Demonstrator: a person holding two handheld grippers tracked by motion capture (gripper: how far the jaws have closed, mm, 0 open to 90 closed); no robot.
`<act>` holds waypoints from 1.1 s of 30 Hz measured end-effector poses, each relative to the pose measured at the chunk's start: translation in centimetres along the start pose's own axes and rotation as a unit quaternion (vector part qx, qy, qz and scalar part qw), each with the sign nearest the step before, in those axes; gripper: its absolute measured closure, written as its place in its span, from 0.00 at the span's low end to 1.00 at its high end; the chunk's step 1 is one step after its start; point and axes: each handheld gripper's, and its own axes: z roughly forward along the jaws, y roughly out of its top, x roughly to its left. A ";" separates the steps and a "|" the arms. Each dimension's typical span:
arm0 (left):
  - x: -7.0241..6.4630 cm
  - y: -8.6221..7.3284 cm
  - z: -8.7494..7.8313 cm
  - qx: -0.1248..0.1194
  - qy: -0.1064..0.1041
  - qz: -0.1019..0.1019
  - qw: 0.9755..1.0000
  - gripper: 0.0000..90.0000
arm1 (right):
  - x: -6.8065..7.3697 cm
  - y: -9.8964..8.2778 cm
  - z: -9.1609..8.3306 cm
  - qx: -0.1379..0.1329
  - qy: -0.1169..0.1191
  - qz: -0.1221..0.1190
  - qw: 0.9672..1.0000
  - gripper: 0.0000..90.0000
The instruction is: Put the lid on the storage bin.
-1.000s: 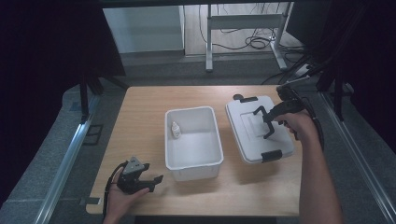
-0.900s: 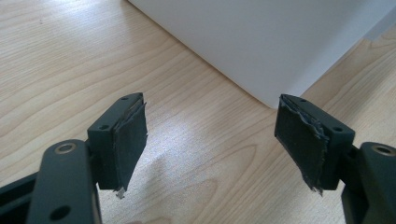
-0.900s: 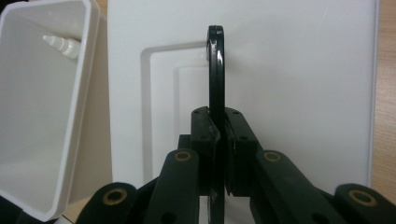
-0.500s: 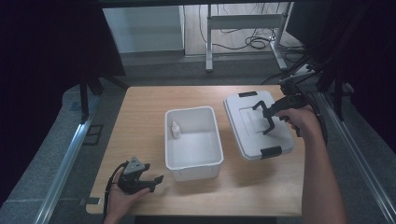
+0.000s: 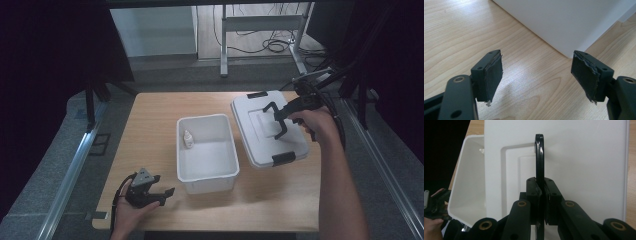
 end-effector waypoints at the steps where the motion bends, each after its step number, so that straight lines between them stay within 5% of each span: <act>1: 0.0 0.0 0.0 0.000 0.000 0.000 1.000 0.28 | 0.1 0.0 0.0 0.000 -0.001 -0.001 1.000 0.94; 14: 0.1 -0.1 0.1 0.002 0.000 -0.001 1.000 0.28 | 0.7 0.1 -0.7 -0.009 0.025 0.011 1.000 0.94; 33: 0.1 -0.1 0.0 0.000 -0.001 -0.001 1.000 0.28 | 3.6 1.0 0.8 -0.006 0.021 0.015 1.000 0.94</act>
